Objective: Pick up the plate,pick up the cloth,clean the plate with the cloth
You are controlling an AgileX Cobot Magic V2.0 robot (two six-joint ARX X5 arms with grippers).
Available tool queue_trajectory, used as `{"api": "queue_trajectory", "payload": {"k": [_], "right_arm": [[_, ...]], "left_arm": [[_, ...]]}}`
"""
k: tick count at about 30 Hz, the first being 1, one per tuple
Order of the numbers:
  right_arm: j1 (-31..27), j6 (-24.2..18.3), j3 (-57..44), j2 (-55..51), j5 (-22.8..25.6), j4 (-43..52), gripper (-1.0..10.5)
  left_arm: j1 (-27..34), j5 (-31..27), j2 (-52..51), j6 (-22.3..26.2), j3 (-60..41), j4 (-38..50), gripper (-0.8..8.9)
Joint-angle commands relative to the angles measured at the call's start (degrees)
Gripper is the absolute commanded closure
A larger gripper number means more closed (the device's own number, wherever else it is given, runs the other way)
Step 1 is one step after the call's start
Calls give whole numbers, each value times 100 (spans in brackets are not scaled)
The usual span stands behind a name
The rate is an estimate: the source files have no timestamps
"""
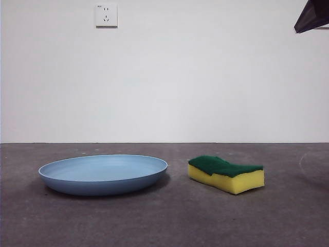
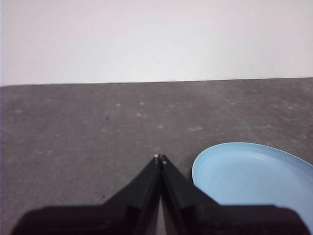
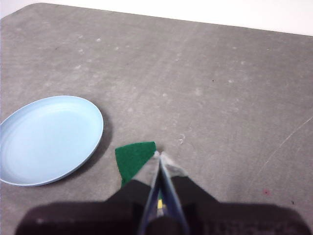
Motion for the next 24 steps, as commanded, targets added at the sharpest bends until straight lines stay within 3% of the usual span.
{"api": "queue_trajectory", "payload": {"k": [1,10,24], "right_arm": [[2,-9,-33,-4,17,31,946],[2,-9,-33,-4,15,31,946],[2,-9,-33,-4,17,31,946]], "left_arm": [[37,-9,-81,-44,-157,74,815],[37,-46,-151,-39,-249,-656,814],[31,-50,-144,-39,-245,-616,814]]}}
